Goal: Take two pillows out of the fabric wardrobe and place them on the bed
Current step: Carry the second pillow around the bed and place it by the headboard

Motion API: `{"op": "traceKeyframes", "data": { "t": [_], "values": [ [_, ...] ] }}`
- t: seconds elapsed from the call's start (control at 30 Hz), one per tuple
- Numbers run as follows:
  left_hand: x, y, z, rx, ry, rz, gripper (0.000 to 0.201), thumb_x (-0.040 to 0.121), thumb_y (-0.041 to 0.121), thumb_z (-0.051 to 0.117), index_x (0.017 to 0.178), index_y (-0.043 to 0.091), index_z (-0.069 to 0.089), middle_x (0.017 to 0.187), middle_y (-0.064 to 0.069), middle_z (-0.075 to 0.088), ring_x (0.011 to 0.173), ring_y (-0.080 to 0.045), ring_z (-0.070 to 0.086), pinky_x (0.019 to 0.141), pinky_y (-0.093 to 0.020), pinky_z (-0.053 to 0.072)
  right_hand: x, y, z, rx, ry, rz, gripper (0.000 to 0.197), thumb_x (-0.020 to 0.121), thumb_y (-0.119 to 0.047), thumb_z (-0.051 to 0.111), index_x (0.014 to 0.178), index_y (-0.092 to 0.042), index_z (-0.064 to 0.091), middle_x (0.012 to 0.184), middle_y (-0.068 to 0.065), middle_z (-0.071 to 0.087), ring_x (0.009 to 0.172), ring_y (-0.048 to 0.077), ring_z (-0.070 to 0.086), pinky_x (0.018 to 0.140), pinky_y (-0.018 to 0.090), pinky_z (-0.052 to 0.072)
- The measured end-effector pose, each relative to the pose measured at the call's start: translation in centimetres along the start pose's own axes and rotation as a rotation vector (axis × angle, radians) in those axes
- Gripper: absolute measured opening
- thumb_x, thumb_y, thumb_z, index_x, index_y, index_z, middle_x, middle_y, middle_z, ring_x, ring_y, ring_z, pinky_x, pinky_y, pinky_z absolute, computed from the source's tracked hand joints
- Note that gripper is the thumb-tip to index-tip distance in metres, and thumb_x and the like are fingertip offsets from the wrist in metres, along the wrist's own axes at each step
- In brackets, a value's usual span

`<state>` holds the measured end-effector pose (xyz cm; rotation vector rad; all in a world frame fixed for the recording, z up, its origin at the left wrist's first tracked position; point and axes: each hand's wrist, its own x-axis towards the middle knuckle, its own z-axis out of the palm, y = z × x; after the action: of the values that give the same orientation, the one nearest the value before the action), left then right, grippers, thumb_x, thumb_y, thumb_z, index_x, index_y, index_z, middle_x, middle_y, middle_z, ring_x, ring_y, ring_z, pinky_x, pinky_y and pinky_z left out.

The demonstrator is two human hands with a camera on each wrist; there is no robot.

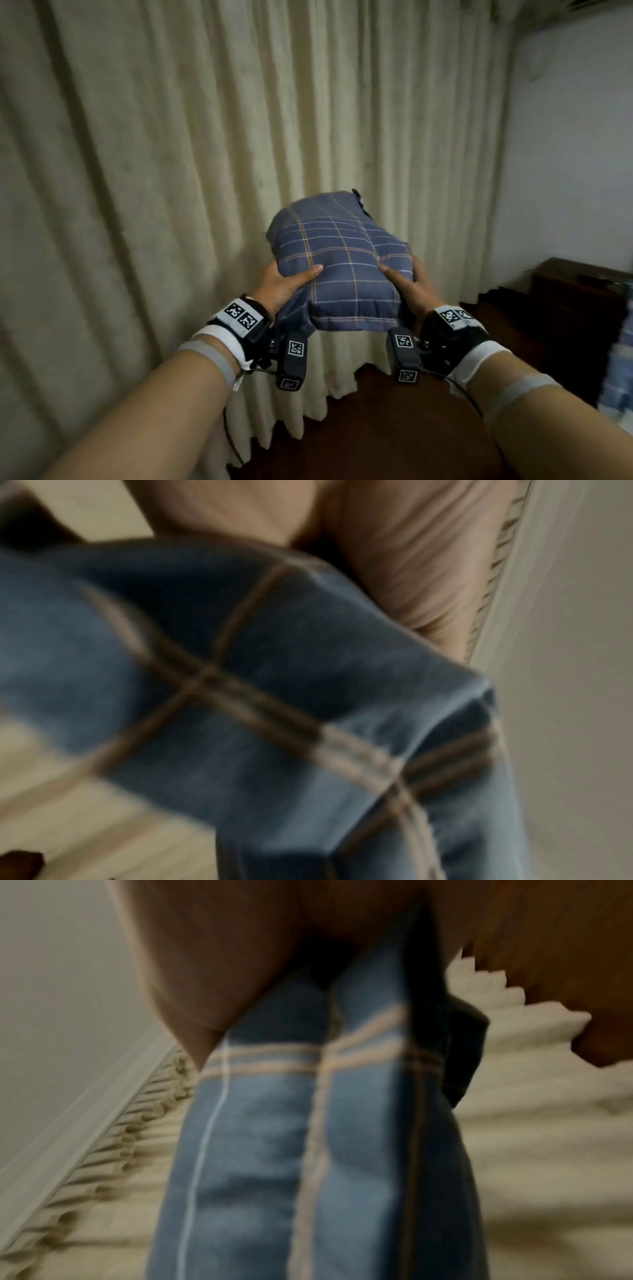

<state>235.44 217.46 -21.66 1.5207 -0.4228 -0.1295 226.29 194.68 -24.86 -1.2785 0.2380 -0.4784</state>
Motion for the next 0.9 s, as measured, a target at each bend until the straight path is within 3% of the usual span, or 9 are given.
{"op": "traceKeyframes", "data": {
  "t": [0.1, 0.2, 0.33, 0.4, 0.47, 0.53, 0.6, 0.8, 0.9],
  "values": [
    [7.1, -0.5, 3.5, 0.024, -0.102, 0.063, 0.076, 0.056, 0.047, 0.091, 0.123, 0.028, 0.061, 0.116, 0.000, 0.075, 0.104, -0.021, 0.072, 0.094, -0.049, 0.057, 3.8, -1.1, -2.2, -0.086, 0.171, -0.028, 0.060, 0.088, -0.034, 0.081, 0.140, -0.045, 0.052, 0.128, 0.010, 0.072, 0.106, 0.037, 0.075, 0.087, 0.057, 0.064],
    [13.1, -1.0, 8.0, 0.017, -0.256, 0.118, 0.070, 0.062, 0.044, 0.088, 0.124, 0.026, 0.061, 0.117, 0.001, 0.074, 0.105, -0.018, 0.071, 0.095, -0.046, 0.057, 6.3, -2.3, -5.1, -0.161, 0.346, -0.108, 0.056, 0.094, -0.032, 0.075, 0.144, -0.035, 0.050, 0.121, 0.008, 0.071, 0.091, 0.027, 0.073, 0.071, 0.036, 0.062],
    [18.4, -3.3, 15.3, -0.044, -0.412, 0.133, 0.061, 0.073, 0.036, 0.084, 0.126, 0.021, 0.059, 0.119, 0.000, 0.072, 0.103, -0.014, 0.070, 0.094, -0.041, 0.057, 8.7, -2.4, -10.2, -0.248, 0.529, -0.191, 0.041, 0.095, -0.027, 0.075, 0.128, -0.041, 0.054, 0.134, 0.010, 0.069, 0.116, 0.033, 0.070, 0.101, 0.051, 0.057],
    [20.4, -4.4, 19.2, -0.088, -0.488, 0.111, 0.059, 0.075, 0.036, 0.083, 0.126, 0.021, 0.058, 0.120, -0.001, 0.070, 0.106, -0.017, 0.069, 0.097, -0.043, 0.056, 10.0, -2.0, -13.3, -0.306, 0.649, -0.222, 0.043, 0.085, -0.040, 0.081, 0.117, -0.057, 0.057, 0.134, 0.004, 0.069, 0.123, 0.031, 0.068, 0.109, 0.055, 0.053],
    [22.5, -5.6, 23.3, -0.128, -0.562, 0.090, 0.062, 0.074, 0.038, 0.083, 0.128, 0.020, 0.058, 0.123, -0.001, 0.070, 0.109, -0.019, 0.069, 0.099, -0.044, 0.055, 11.7, -1.3, -17.3, -0.330, 0.732, -0.216, 0.052, 0.063, -0.066, 0.086, 0.107, -0.073, 0.058, 0.136, 0.000, 0.069, 0.123, 0.031, 0.069, 0.108, 0.058, 0.053],
    [24.6, -6.9, 27.7, -0.142, -0.630, 0.075, 0.064, 0.072, 0.040, 0.084, 0.127, 0.021, 0.059, 0.122, -0.001, 0.071, 0.109, -0.019, 0.070, 0.099, -0.045, 0.055, 13.4, -0.8, -21.4, -0.334, 0.817, -0.188, 0.084, 0.049, -0.080, 0.084, 0.126, -0.065, 0.053, 0.142, 0.000, 0.066, 0.126, 0.033, 0.067, 0.107, 0.061, 0.053],
    [27.1, -7.9, 32.2, -0.136, -0.684, 0.082, 0.059, 0.073, 0.036, 0.084, 0.125, 0.021, 0.061, 0.119, -0.001, 0.073, 0.107, -0.018, 0.070, 0.099, -0.045, 0.055, 15.5, -1.0, -24.7, -0.321, 0.858, -0.178, 0.098, 0.050, -0.077, 0.084, 0.139, -0.052, 0.049, 0.144, 0.003, 0.065, 0.127, 0.037, 0.066, 0.106, 0.063, 0.052],
    [35.8, -8.8, 45.9, -0.087, -0.799, 0.124, 0.049, 0.079, 0.022, 0.081, 0.124, 0.015, 0.062, 0.115, -0.005, 0.074, 0.105, -0.020, 0.071, 0.098, -0.047, 0.055, 24.0, -2.5, -34.9, -0.246, 0.943, -0.218, 0.097, 0.056, -0.064, 0.078, 0.146, -0.045, 0.046, 0.142, 0.007, 0.065, 0.126, 0.037, 0.066, 0.110, 0.061, 0.050],
    [39.9, -9.0, 52.5, -0.086, -0.845, 0.135, 0.053, 0.078, 0.022, 0.081, 0.126, 0.014, 0.060, 0.117, -0.006, 0.073, 0.105, -0.021, 0.071, 0.097, -0.047, 0.056, 28.0, -3.5, -39.7, -0.192, 0.982, -0.237, 0.096, 0.055, -0.062, 0.078, 0.144, -0.044, 0.047, 0.139, 0.009, 0.067, 0.117, 0.035, 0.069, 0.090, 0.045, 0.058]
  ]
}}
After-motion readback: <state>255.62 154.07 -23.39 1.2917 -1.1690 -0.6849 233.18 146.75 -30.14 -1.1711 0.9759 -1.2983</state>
